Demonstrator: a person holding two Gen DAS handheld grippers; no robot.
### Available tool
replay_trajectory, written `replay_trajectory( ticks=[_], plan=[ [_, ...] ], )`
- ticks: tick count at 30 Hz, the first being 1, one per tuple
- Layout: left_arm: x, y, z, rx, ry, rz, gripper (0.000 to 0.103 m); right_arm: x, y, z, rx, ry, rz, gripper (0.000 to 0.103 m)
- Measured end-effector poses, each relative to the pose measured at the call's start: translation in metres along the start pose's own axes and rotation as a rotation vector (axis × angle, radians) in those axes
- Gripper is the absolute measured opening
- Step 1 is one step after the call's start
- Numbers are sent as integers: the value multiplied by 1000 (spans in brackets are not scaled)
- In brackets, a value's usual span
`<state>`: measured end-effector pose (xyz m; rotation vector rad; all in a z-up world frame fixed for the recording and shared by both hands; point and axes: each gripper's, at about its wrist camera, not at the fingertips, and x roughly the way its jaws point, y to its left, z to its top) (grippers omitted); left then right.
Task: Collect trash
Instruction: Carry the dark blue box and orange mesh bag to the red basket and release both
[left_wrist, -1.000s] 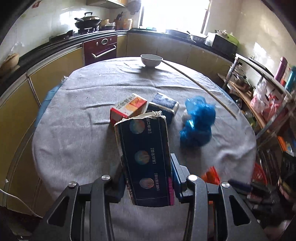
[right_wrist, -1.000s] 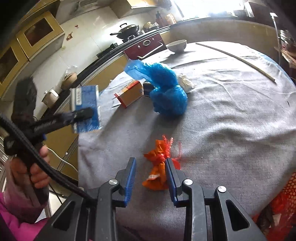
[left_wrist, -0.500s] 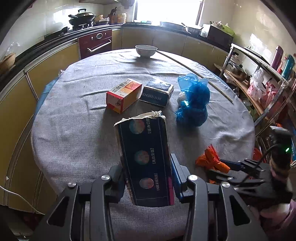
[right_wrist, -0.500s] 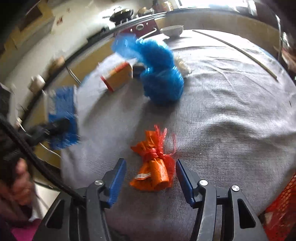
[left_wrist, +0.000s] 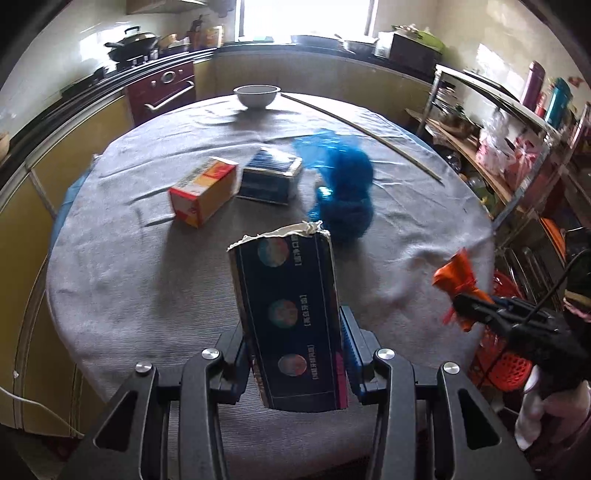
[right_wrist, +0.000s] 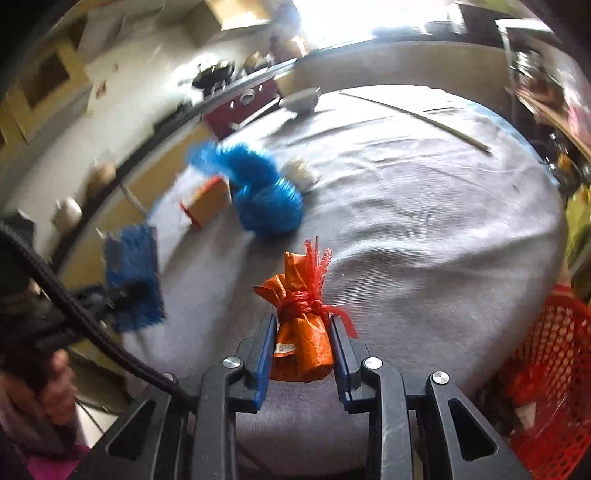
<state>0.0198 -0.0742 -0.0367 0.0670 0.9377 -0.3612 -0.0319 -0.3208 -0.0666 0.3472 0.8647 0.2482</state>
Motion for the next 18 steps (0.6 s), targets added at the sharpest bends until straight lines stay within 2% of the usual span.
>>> replay_trajectory(
  ticks=[9,18],
  plan=[
    [-7,-53,19,135,-40,-2,44,-55,-24,-11,79,-130,1,31],
    [-12,-108,38,251,-78,-22,44,-86,-45,-10,125,-197,-22,31]
  ],
)
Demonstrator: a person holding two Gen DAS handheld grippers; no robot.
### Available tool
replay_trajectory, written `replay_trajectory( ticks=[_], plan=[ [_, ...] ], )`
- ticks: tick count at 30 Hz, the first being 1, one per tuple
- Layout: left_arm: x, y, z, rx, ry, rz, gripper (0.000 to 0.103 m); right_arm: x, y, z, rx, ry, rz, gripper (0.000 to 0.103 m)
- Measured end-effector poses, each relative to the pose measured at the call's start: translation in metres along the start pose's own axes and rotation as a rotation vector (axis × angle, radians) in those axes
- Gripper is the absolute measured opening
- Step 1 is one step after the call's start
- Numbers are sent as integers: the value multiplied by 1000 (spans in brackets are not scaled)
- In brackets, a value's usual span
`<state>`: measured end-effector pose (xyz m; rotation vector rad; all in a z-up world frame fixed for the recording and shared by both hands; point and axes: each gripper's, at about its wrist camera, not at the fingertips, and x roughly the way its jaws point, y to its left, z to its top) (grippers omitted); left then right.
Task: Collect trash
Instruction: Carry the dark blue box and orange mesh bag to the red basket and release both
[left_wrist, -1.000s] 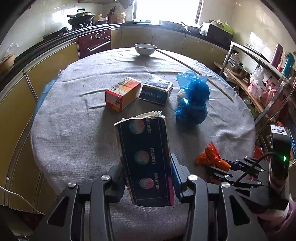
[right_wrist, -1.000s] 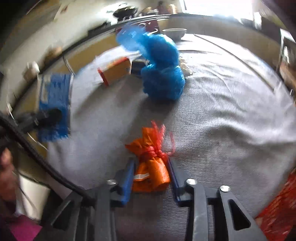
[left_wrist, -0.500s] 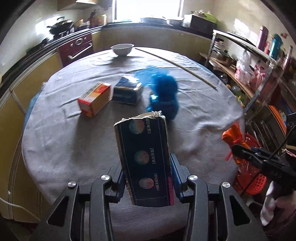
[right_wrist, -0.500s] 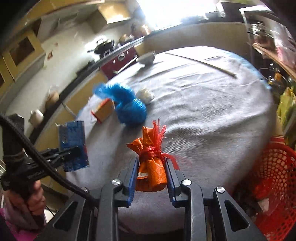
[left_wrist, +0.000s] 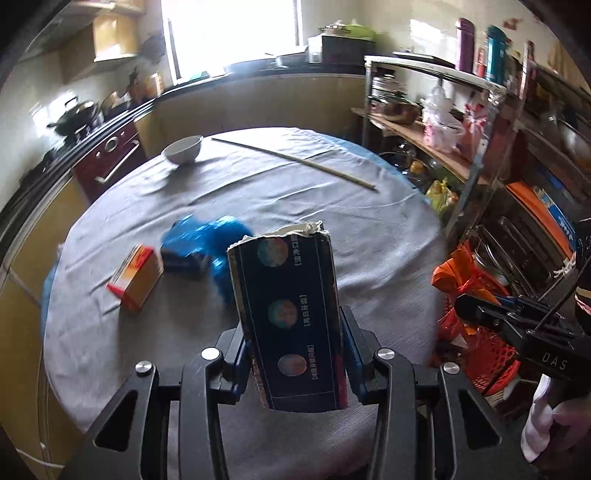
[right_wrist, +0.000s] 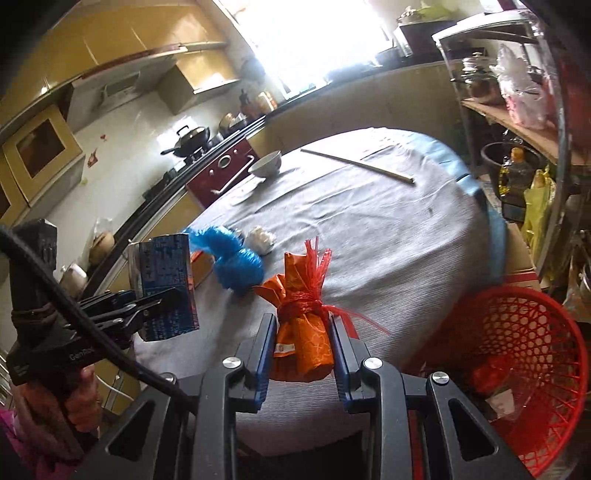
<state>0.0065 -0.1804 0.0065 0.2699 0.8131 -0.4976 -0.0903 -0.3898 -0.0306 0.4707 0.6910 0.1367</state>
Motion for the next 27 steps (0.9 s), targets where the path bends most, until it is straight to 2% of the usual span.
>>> replay_trajectory(
  ticks=[19,27],
  plan=[
    [4,-84,24,195,-19,-65,45,-47,-55,-3,129,-83,-72,31],
    [14,-115,25,260,6,-108,45,-64,-78,-10,180,-96,-110,31]
  ],
)
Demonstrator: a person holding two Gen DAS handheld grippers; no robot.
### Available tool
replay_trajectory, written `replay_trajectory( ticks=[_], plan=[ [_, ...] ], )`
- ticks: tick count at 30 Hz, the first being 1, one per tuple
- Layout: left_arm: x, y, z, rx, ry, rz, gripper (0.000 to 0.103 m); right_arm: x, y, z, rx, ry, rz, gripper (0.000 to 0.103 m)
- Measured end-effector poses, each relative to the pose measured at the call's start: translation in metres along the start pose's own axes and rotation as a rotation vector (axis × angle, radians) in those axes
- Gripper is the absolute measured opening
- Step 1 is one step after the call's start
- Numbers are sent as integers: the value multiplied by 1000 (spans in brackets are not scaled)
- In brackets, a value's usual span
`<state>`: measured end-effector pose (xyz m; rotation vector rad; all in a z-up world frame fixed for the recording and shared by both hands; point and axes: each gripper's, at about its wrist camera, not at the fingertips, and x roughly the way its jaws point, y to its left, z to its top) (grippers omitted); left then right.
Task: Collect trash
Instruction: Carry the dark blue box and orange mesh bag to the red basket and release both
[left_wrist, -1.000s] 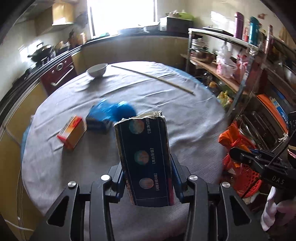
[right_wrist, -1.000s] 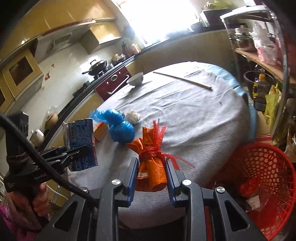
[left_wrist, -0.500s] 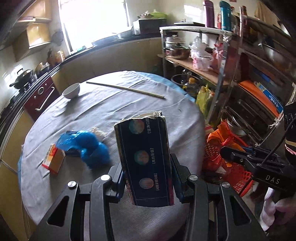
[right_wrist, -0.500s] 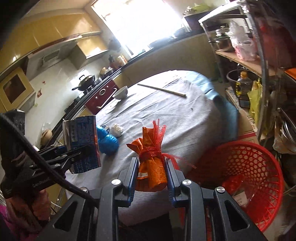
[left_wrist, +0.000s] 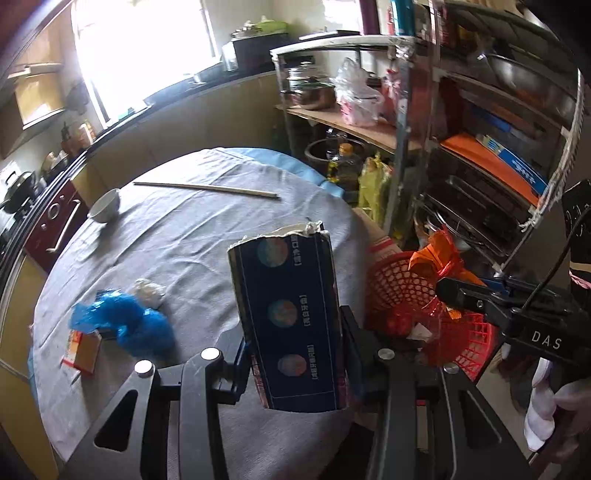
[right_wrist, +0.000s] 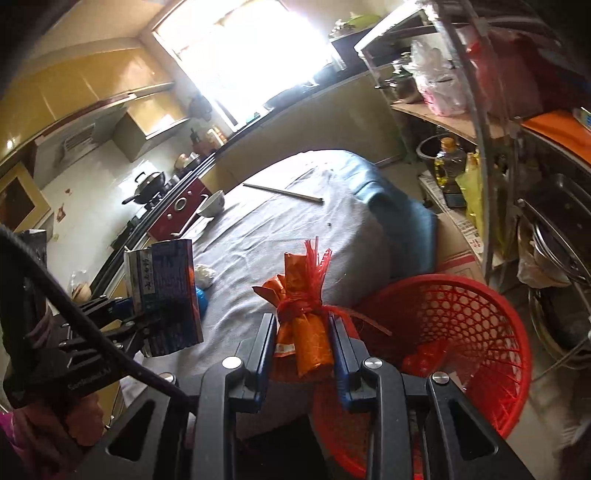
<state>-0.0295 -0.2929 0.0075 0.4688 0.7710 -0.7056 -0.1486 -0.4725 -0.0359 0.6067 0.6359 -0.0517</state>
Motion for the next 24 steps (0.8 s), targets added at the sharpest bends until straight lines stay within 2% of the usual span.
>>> replay_trajectory(
  ticks=[8,11,24],
  plan=[
    [20,-36,8,74,28,-77,45,-14,-39,-7,96,0,-41,31],
    [32,-47,10,85,66,-138,45,-18,-54,-9,131,3,-56,31],
    [74,-81,8,89,200,-282,45,-31,-105,-20,274,-5,-93,31]
  ],
)
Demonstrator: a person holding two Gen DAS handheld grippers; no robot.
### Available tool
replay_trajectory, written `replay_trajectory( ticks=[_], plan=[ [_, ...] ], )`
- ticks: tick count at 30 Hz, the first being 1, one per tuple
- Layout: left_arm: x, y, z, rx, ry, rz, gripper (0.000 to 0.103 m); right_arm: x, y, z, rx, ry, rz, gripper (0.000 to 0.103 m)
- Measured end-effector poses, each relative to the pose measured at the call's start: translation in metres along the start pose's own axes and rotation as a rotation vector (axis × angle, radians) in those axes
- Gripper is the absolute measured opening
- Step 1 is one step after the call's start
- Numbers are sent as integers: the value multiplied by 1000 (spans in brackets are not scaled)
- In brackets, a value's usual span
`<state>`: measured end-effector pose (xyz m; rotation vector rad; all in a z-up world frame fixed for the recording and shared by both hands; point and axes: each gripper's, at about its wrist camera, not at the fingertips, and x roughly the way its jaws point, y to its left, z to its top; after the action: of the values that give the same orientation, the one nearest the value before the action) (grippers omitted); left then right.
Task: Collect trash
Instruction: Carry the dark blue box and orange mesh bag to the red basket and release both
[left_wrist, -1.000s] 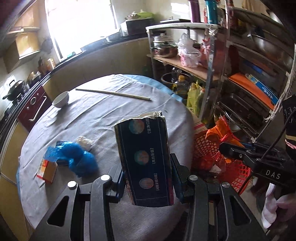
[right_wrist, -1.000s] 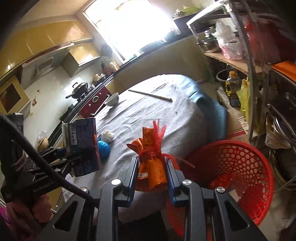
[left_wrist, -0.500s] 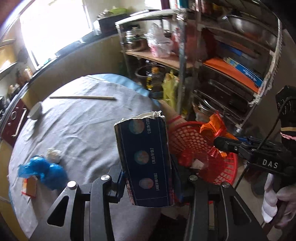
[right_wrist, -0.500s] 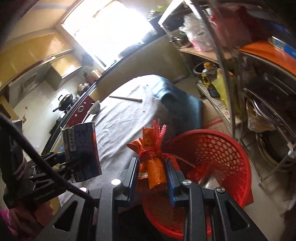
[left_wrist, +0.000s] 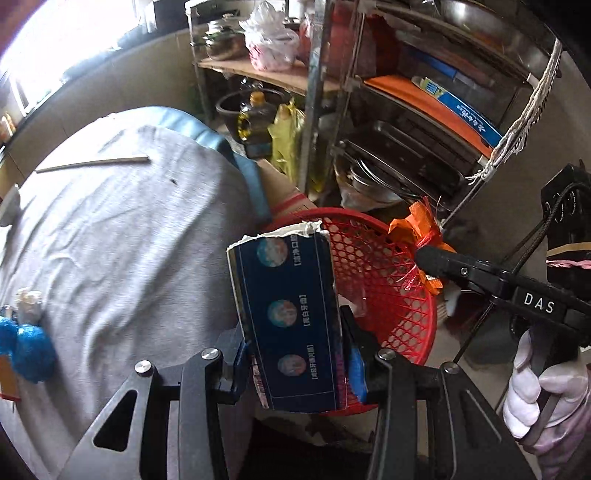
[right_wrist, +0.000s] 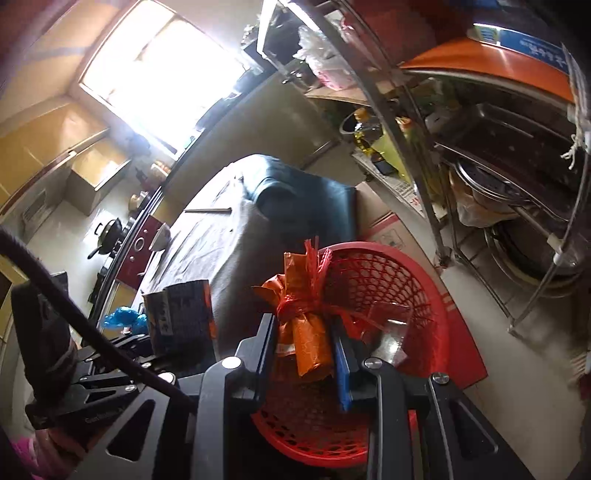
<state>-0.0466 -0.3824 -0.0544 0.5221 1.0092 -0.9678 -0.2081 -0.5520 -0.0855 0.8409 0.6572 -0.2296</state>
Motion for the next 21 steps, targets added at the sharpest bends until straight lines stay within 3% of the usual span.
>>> replay_trajectory(
  ticks=[7,11,13,21],
  plan=[
    [16,-14,5,25,35,-47,46,1,-13,0,42,4,-12,31],
    [20,-16,6,28,47,-61,59,5,-17,1,71,29,-15,33],
    [20,-14,6,27,44,-52,63,7,-19,2,92,42,-33,37],
    [-7,9,-9,30,-18,7,63,4,-10,6,75,28,-31,37]
  ],
)
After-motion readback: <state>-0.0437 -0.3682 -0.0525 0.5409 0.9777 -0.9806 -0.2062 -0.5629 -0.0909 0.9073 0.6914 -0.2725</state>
